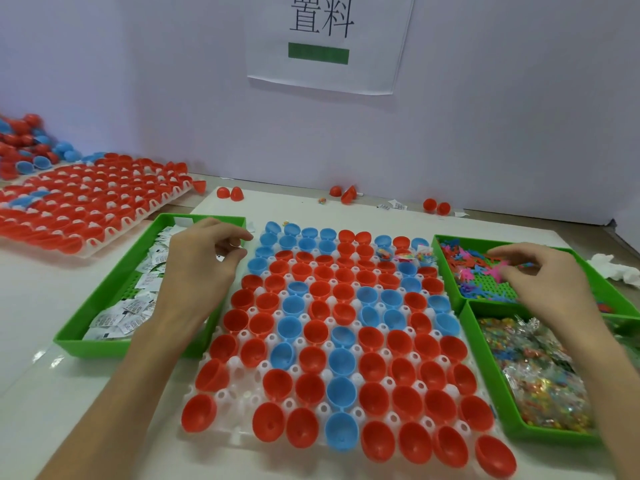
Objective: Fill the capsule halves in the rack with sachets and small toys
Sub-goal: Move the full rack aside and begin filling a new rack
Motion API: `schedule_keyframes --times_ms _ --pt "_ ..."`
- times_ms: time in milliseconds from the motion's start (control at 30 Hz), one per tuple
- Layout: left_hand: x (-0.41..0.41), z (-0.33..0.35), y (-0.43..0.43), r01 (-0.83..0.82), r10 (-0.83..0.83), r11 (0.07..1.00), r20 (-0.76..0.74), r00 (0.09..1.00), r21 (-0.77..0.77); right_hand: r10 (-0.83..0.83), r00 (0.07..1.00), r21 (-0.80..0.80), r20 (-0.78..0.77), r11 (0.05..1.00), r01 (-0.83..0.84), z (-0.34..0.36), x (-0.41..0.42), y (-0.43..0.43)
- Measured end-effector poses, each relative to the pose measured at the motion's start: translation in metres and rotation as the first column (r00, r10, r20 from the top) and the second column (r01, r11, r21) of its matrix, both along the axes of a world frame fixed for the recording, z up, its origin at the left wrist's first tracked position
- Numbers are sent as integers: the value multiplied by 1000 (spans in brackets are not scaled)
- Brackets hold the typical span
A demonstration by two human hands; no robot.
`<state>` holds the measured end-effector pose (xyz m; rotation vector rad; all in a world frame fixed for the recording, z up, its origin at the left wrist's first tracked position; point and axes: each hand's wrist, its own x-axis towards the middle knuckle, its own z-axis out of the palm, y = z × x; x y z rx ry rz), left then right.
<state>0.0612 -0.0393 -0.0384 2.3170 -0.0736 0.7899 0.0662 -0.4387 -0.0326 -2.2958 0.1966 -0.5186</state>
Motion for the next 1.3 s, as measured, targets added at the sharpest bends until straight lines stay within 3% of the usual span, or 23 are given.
schedule_keyframes --times_ms 100,167,267,400,533,733,900,1067,1300 --pt "-3 0 -5 19 -19 997 -4 1000 -69 21 998 83 60 996 -26 5 -3 4" --pt "-7 3 -10 51 -57 978 -25 998 -203 62 991 142 121 987 -79 12 -8 11" --pt "-12 10 -19 154 -201 883 -61 978 -443 156 965 212 210 956 -201 21 -17 32" --pt "-21 18 -33 239 -349 768 -76 934 -595 306 922 290 237 883 -368 29 -30 66" --pt "-28 31 -56 331 -495 669 -66 867 -666 431 872 352 231 799 -488 30 -40 87" --pt "-25 40 -99 467 -716 545 -97 692 -696 519 804 413 290 690 -595 30 -49 100" --pt "-23 34 -104 439 -793 424 -91 602 -793 460 835 346 301 764 -545 26 -46 103" --pt "-24 31 -95 487 -818 458 -138 559 -743 464 831 339 307 763 -551 22 -49 107" --pt "-31 35 -95 561 -759 538 -73 647 -629 521 791 383 321 692 -612 20 -56 116"
